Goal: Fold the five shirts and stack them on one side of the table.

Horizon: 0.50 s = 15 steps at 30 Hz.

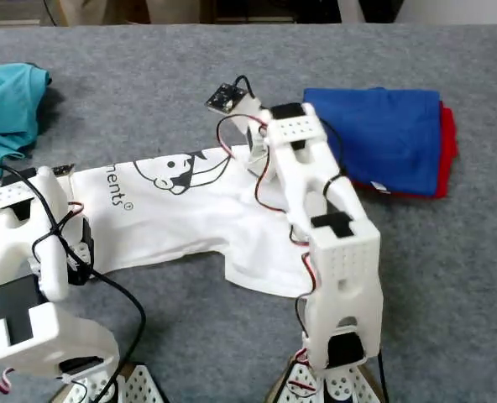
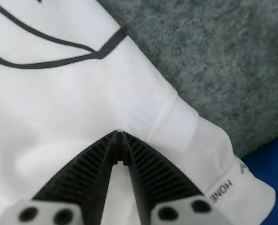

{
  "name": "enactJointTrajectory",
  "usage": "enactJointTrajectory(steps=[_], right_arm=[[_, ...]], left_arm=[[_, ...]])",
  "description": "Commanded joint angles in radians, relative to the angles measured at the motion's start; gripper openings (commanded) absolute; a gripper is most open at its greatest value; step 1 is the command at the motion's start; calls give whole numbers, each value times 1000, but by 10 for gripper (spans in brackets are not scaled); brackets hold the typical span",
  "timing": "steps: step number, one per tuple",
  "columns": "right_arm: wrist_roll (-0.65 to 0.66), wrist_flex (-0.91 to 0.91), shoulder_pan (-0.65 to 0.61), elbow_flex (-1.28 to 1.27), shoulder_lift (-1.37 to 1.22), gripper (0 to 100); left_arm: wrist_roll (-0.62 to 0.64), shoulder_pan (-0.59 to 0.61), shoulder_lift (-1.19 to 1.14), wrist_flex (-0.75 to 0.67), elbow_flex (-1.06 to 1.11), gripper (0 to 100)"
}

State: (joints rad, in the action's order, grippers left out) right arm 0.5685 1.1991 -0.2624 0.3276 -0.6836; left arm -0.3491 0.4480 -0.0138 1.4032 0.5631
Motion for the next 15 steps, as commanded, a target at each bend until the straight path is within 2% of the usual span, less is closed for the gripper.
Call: enactJointTrajectory(steps=[1,7,15], right_arm=[[-3,100,53,170,-21,2],[25,256,54,348,-38,2],[38,301,19,519,-45,2]], left_arm=[[-25,11,38,0,-2,19],[-40,12,47,17,-11,19],[-64,5,77,196,-167,19]])
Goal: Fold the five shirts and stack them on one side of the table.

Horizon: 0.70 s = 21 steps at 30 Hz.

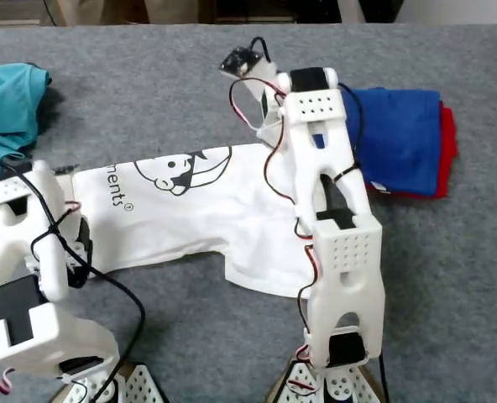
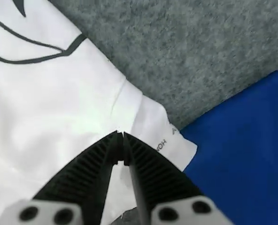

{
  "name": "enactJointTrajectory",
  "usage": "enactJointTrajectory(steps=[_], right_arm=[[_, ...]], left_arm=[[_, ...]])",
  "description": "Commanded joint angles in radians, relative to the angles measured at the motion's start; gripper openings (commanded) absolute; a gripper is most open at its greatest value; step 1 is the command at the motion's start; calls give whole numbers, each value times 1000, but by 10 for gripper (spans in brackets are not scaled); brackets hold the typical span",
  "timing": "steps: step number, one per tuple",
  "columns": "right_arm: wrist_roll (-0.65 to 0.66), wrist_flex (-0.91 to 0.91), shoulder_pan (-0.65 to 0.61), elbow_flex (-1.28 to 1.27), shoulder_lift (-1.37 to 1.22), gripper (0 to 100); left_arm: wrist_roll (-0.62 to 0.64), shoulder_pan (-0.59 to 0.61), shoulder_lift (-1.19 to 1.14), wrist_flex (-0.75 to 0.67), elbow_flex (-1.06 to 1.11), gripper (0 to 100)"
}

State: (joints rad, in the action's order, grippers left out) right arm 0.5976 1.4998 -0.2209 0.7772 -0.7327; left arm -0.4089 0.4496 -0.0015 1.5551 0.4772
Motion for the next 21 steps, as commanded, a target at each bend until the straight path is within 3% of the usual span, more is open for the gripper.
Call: enactJointTrajectory(steps=[1,6,11,15,21], right_arm=[[9,-12,-27,65,4,2],[6,-66,-38,31,-47,2],[5,-66,-36,39,-139,2],[9,-68,-33,39,-179,2],[9,-72,-30,91,-229,2]], left_arm=[[5,0,85,51,-94,19],[121,-80,160,41,-94,19],[258,-138,127,-143,18,19],[270,-141,59,-235,89,19],[259,-86,-22,-236,98,19]])
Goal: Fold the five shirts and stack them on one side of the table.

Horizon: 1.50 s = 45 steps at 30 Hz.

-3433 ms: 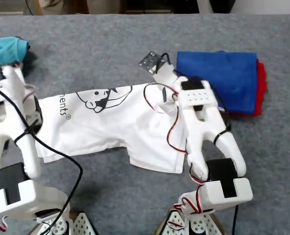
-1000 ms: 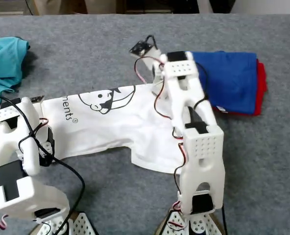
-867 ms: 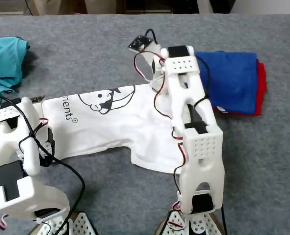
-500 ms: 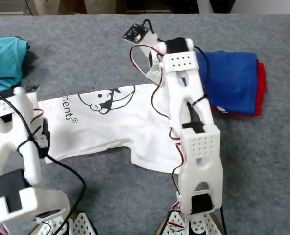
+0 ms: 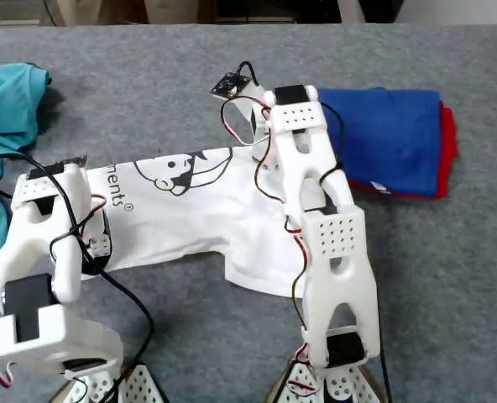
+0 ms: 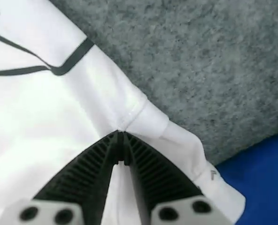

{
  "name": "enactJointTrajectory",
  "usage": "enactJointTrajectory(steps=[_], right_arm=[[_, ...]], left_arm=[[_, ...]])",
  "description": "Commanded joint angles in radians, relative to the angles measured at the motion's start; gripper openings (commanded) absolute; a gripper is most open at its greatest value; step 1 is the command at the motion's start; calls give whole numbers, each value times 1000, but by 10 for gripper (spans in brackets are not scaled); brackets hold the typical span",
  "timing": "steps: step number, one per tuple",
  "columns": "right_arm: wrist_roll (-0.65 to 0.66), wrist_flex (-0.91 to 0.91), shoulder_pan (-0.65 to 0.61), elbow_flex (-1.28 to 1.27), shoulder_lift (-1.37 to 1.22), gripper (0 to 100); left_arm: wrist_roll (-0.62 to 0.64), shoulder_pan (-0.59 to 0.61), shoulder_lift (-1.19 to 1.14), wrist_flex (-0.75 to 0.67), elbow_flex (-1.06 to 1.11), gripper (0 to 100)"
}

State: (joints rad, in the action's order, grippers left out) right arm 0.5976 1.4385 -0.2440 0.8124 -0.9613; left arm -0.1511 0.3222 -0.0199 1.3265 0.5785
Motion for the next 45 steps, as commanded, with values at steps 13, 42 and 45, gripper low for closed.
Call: enactJointTrajectory(steps=[13,42,45], right_arm=[[15,149,2,226,-12,2],[376,60,-148,-1052,1056,5],[382,15,-165,-1213,1159,7]], left_arm=[[-193,170,-4,49,-11,19],[-331,336,392,133,-51,19],[-330,336,392,127,-23,19]])
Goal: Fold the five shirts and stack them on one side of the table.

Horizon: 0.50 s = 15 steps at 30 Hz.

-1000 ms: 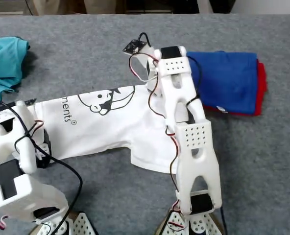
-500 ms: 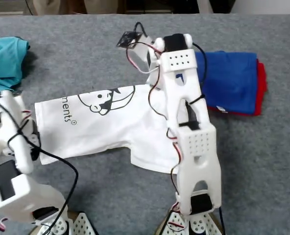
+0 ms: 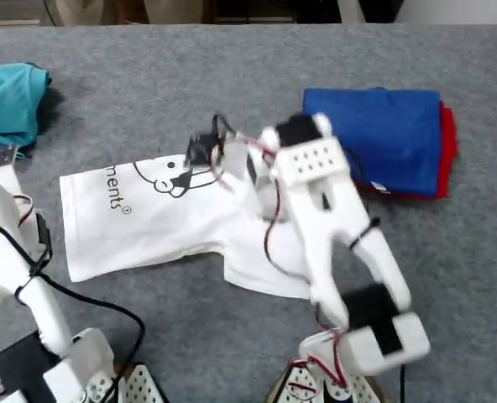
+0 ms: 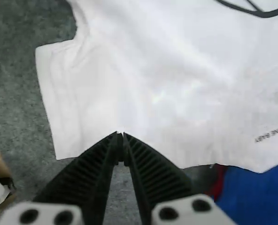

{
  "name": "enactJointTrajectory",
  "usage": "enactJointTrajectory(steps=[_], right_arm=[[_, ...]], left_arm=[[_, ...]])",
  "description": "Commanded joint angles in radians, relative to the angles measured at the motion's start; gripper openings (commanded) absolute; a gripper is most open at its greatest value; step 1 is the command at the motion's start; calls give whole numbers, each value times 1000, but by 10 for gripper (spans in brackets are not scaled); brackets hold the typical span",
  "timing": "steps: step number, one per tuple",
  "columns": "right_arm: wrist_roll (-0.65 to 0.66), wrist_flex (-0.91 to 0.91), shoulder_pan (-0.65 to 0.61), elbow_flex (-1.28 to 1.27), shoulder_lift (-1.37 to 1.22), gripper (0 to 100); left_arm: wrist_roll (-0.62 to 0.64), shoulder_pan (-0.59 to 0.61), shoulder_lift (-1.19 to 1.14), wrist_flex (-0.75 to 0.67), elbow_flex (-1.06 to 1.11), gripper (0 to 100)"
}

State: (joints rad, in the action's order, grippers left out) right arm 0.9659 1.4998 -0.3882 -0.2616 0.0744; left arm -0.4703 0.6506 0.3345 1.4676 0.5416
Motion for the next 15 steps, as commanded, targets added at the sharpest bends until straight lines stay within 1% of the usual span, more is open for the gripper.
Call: enactJointTrajectory(steps=[1,6,11,15], right_arm=[[14,-60,-35,-185,151,14],[15,-117,-127,-386,265,127],[8,-224,-199,-547,298,134],[8,-362,-197,-650,298,134]], left_arm=[[-11,8,38,-21,23,19],[-12,8,38,-28,37,19],[-12,9,38,-28,41,19],[-12,9,38,-28,41,19]])
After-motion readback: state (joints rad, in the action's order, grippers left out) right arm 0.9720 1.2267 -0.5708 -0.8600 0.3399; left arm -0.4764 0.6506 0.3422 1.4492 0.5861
